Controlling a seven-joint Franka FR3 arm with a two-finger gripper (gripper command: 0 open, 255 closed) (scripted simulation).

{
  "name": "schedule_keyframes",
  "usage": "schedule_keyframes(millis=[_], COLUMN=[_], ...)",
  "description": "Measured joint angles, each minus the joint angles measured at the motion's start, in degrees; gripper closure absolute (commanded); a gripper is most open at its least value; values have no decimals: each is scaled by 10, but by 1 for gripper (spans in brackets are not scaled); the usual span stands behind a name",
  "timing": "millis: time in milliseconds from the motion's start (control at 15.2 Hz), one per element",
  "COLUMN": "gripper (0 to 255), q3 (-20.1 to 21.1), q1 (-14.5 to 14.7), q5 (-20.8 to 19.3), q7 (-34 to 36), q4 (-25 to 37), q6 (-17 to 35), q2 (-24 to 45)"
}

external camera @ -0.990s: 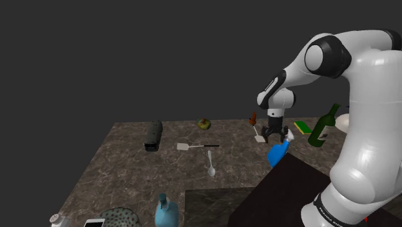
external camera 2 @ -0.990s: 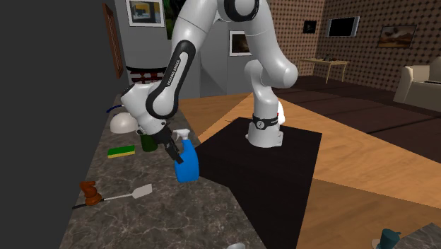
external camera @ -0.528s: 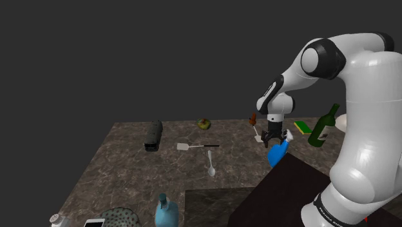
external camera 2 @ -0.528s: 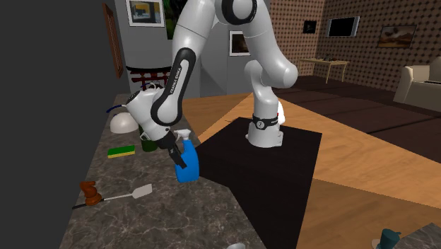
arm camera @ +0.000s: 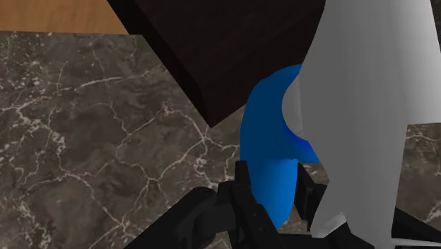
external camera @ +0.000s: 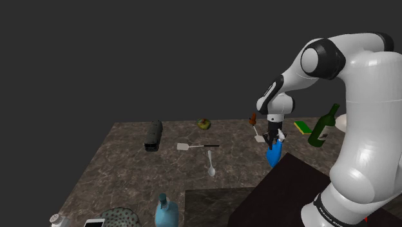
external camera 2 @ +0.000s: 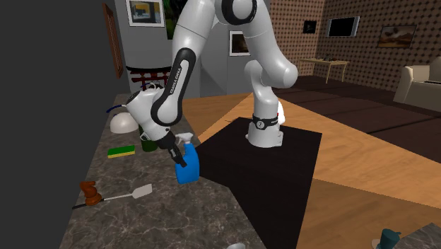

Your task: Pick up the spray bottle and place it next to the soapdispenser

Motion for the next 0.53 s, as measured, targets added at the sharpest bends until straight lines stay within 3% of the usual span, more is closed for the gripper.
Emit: schedule_keyframes(millis=[528], gripper=[255], q3=[-1], q1=[1], q5=[-1], q7=[1], q4=[-1], q6=[-3], q2=[-4])
